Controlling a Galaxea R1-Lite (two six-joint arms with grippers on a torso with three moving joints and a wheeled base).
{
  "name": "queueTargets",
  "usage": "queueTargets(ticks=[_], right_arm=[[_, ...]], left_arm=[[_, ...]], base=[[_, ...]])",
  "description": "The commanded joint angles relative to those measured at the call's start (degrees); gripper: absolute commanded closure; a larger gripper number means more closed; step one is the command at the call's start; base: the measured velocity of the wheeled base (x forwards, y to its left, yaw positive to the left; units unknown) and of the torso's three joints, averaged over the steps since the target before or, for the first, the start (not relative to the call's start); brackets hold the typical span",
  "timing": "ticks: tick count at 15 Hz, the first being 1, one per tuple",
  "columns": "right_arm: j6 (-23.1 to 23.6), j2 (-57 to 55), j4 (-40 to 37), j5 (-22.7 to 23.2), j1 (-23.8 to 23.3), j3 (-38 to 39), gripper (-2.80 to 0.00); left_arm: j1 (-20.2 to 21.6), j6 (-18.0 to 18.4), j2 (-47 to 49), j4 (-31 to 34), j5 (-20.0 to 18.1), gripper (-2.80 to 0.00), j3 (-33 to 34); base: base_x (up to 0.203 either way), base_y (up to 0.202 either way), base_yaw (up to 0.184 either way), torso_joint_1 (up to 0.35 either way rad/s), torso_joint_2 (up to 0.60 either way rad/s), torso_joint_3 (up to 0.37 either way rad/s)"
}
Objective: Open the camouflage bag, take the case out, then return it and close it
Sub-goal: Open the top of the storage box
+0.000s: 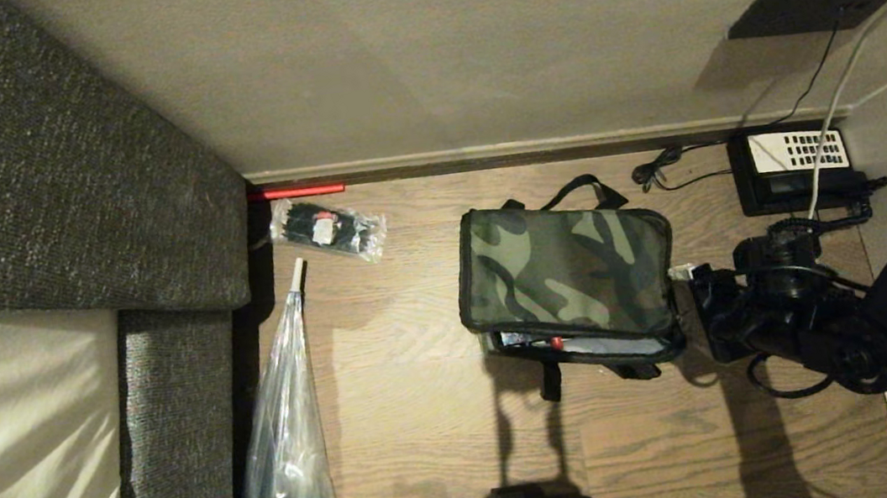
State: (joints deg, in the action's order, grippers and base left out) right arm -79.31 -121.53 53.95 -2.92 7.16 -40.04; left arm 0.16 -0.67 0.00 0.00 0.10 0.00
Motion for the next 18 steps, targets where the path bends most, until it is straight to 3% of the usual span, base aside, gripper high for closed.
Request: queueTargets(ticks=[1,18], right_arm=[[0.1,-0.1,4.4,0.4,0.0,2.7,-2.80],[0.0,3.0,4.1,1.0,-2.2,5.2,-2.80]], left_arm=[[0.0,0.0,0.0,0.0,0.0,0.00,0.0],[0.0,0.0,0.0,-0.1,0.0,0.00,0.0]], base=[[0.000,0.000,0.000,0.000,0.00,0.000],[0.000,0.000,0.000,0.000,0.00,0.000]])
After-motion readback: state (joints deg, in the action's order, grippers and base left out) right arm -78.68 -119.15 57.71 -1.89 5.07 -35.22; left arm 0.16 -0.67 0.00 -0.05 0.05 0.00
